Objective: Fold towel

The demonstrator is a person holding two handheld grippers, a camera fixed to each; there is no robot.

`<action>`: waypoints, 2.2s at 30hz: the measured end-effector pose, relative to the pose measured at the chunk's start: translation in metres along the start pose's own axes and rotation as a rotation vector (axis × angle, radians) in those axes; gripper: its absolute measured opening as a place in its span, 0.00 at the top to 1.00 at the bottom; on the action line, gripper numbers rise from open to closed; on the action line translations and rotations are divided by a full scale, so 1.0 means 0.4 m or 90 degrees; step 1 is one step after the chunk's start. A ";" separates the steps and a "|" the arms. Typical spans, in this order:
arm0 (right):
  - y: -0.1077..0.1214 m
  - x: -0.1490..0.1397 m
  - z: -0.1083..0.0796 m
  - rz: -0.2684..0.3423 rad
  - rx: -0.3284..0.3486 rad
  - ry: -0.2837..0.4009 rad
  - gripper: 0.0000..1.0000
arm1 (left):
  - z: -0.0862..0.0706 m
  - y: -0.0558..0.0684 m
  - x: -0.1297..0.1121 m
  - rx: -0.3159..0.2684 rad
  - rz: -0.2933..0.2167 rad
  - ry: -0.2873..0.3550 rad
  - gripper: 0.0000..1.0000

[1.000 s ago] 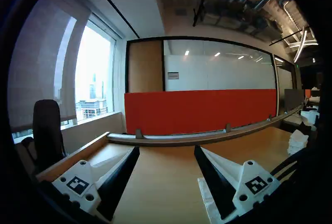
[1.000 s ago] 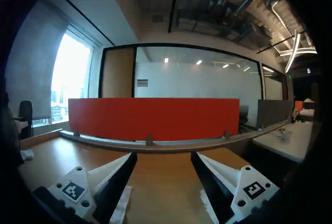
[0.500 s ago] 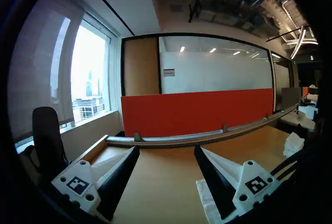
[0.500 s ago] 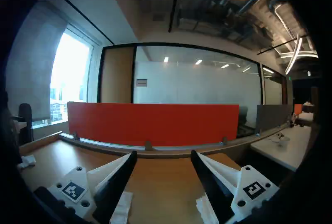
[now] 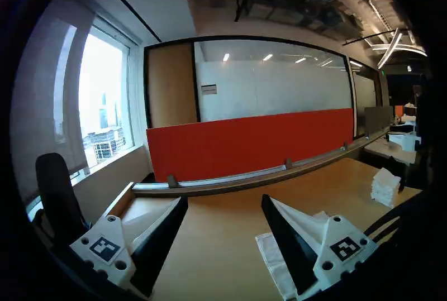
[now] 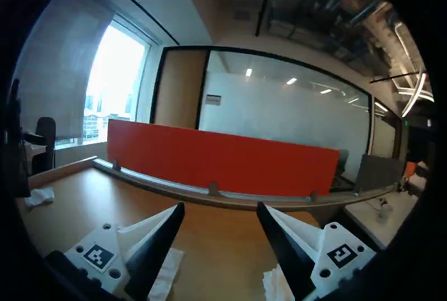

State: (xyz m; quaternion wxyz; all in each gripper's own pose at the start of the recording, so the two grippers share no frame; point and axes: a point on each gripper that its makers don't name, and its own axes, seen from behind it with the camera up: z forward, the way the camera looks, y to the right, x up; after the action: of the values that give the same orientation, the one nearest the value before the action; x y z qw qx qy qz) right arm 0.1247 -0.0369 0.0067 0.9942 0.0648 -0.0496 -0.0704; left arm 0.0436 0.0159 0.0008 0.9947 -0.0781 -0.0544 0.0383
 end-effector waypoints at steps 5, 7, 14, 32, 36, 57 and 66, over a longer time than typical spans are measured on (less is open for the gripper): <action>-0.020 -0.010 -0.003 -0.019 0.037 -0.019 0.00 | -0.003 0.026 -0.016 -0.036 0.011 -0.021 0.02; -0.031 -0.018 -0.004 -0.025 0.056 -0.029 0.00 | -0.004 0.039 -0.026 -0.052 0.013 -0.032 0.02; -0.079 -0.046 -0.012 -0.051 0.129 -0.071 0.00 | -0.011 0.082 -0.062 -0.109 0.017 -0.067 0.02; -0.148 -0.106 -0.018 -0.080 0.239 -0.144 0.00 | -0.016 0.158 -0.156 -0.202 0.031 -0.139 0.02; -0.161 -0.131 -0.026 -0.094 0.261 -0.161 0.00 | -0.021 0.181 -0.180 -0.230 0.039 -0.154 0.02; -0.224 -0.279 -0.041 -0.107 0.306 -0.211 0.00 | -0.024 0.255 -0.321 -0.282 0.066 -0.201 0.02; -0.249 -0.372 -0.050 -0.113 0.319 -0.236 0.00 | -0.028 0.291 -0.398 -0.301 0.075 -0.224 0.02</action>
State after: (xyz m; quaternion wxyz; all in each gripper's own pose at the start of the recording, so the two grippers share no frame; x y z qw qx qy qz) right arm -0.0331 -0.1105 -0.0400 0.9113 0.2977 -0.2401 -0.1528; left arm -0.1207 0.1152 -0.0452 0.9201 -0.3030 -0.2291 0.0951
